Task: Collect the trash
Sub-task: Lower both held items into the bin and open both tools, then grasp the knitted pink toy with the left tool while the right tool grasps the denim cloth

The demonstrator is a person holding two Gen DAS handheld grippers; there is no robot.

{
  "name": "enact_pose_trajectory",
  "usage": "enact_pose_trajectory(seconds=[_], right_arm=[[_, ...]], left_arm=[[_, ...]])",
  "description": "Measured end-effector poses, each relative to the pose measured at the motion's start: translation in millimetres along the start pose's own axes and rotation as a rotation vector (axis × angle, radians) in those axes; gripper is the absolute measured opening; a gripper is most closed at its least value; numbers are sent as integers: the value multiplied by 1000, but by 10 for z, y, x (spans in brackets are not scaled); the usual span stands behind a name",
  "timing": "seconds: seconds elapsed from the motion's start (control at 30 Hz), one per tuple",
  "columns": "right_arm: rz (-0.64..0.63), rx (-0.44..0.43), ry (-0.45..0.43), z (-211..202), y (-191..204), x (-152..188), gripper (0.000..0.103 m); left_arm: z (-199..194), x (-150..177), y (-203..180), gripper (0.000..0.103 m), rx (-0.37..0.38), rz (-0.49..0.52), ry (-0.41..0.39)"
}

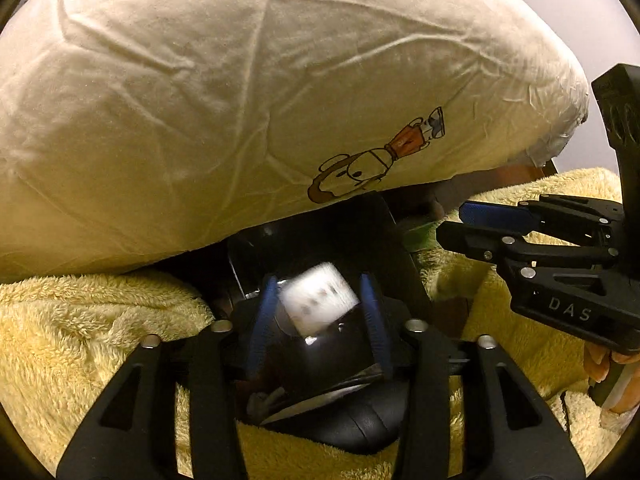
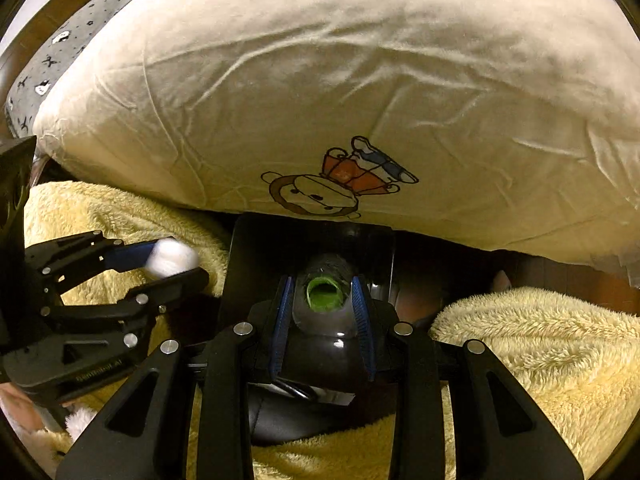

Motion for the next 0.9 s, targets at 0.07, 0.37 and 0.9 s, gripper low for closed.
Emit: enact_pose_trajectory(seconds=[0.07, 0.37, 0.9], right_arm=[[9, -2, -4, -11, -14, -21, 37], [39, 31, -130, -381, -160, -202, 63], [59, 159, -489, -1381, -505, -1131, 76]], left_arm=[[-7, -5, 9, 57, -12, -2, -7], [-174, -91, 64, 72, -58, -3, -61], [-1209, -878, 421, 82, -174, -30, -391]])
Point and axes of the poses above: each gripper's, at about its wrist camera, not at the fingertips, and z roughly the way its jaws point, y to its left, x to its underside, the point moved 4 cm from there along z, roughly the way its jaws point, and after that the axes turned 5 degrees about y, right-handed, at the moved point
